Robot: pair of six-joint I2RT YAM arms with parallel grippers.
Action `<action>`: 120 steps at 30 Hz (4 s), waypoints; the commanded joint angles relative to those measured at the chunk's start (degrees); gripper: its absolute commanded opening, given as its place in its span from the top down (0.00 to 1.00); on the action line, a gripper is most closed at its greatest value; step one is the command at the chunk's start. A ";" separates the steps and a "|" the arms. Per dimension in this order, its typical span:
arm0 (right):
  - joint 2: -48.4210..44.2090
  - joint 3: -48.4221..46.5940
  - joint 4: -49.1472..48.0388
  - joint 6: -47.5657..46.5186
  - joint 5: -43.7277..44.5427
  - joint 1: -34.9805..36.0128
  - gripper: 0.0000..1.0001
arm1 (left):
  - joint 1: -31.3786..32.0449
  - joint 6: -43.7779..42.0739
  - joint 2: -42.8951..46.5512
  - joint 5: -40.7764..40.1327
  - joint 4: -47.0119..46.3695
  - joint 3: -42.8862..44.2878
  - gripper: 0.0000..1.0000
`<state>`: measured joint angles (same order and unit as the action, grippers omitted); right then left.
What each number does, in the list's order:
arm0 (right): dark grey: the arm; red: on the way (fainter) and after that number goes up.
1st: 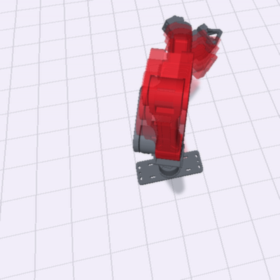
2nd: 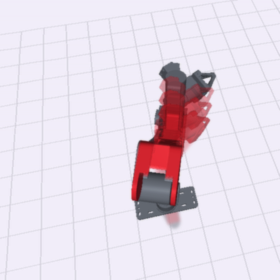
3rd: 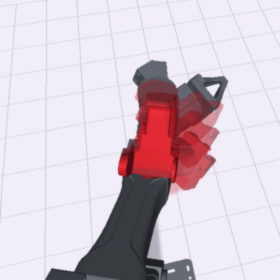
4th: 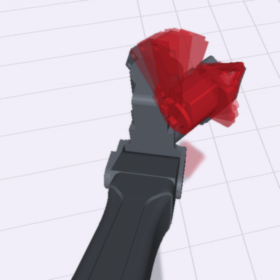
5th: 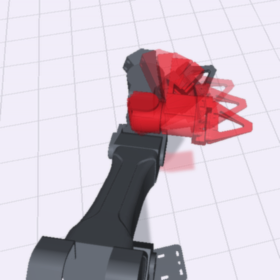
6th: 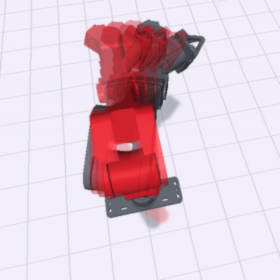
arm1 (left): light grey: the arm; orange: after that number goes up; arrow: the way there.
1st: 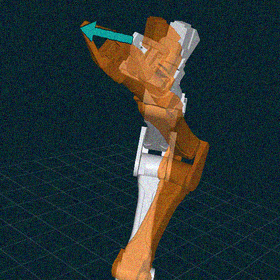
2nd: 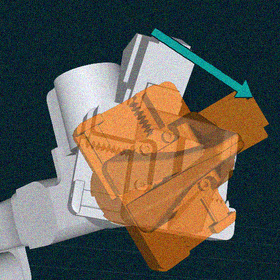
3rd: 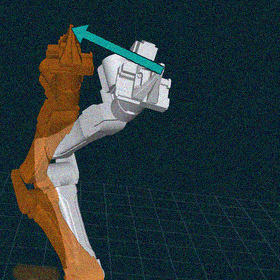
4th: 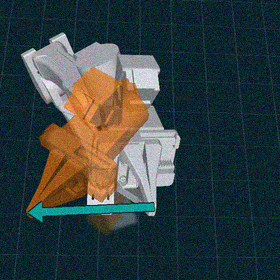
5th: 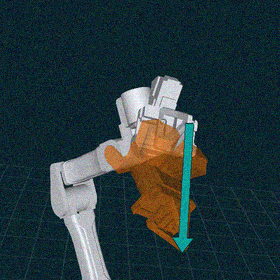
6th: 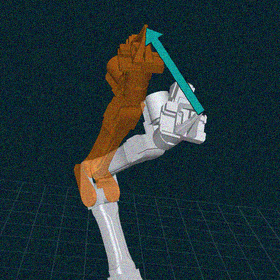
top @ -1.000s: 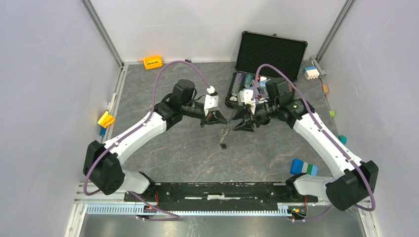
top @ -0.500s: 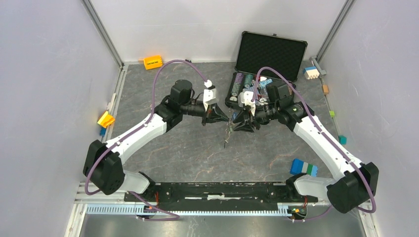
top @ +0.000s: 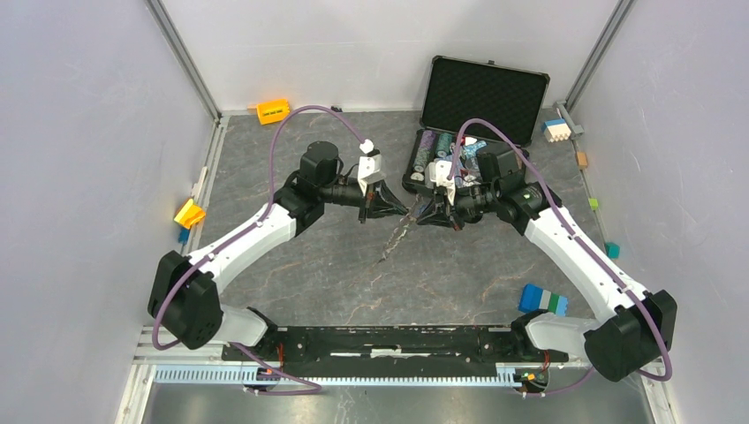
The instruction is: Put the keys on the keyring
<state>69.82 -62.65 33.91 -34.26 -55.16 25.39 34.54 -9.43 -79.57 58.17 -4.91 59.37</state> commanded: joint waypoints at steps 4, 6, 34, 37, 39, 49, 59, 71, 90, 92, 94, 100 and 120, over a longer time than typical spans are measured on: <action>0.29 -1.19 2.15 -2.99 1.63 -0.07 1.00 | -0.64 0.70 2.68 5.07 -4.32 -0.49 0.98; 0.48 -0.99 2.13 -3.10 1.63 0.01 1.00 | -0.71 1.43 2.56 5.36 -4.97 -0.62 0.98; -0.29 0.53 2.50 -4.89 0.21 0.07 0.60 | -1.85 0.05 2.67 5.68 -3.78 -0.56 0.98; 0.14 1.13 0.94 -4.37 -1.69 0.10 0.53 | -1.84 0.53 2.59 5.82 -4.15 -0.66 0.98; 0.68 1.12 -0.33 -3.26 -2.61 0.33 0.53 | -1.85 0.61 2.65 5.82 -4.21 -0.75 0.98; 3.23 0.01 -3.39 0.35 -5.04 1.22 0.59 | -1.83 0.65 2.56 5.72 -4.50 -0.84 0.98; 3.48 -0.38 -4.57 2.09 -6.08 1.33 0.71 | -1.77 0.27 2.70 5.46 -4.50 -1.37 0.98; 2.91 -1.90 0.37 -1.44 -3.05 1.35 0.90 | -1.81 -1.17 2.84 5.64 -3.90 -1.81 0.98; 1.81 -4.19 5.71 -4.97 1.22 1.32 1.00 | -1.85 -3.95 3.06 5.54 -1.33 -1.45 0.98; 1.92 -4.15 6.27 -5.73 1.93 1.33 1.00 | -1.85 -3.97 3.19 5.68 -1.33 -1.45 0.98; 2.06 -3.98 6.97 -6.62 2.53 1.32 1.00 | -1.83 -3.83 3.20 6.04 -1.33 -1.30 0.98; 2.84 -2.71 6.92 -6.81 1.36 1.34 1.00 | -1.81 0.46 3.27 6.75 -5.09 -1.85 0.98; 5.31 -0.23 3.35 -4.25 -1.28 2.91 1.00 | -1.84 18.86 1.77 7.13 -30.23 -8.31 0.98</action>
<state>74.74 -63.51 36.93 -38.89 -56.58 28.01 32.97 6.17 -78.50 63.68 -27.20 50.57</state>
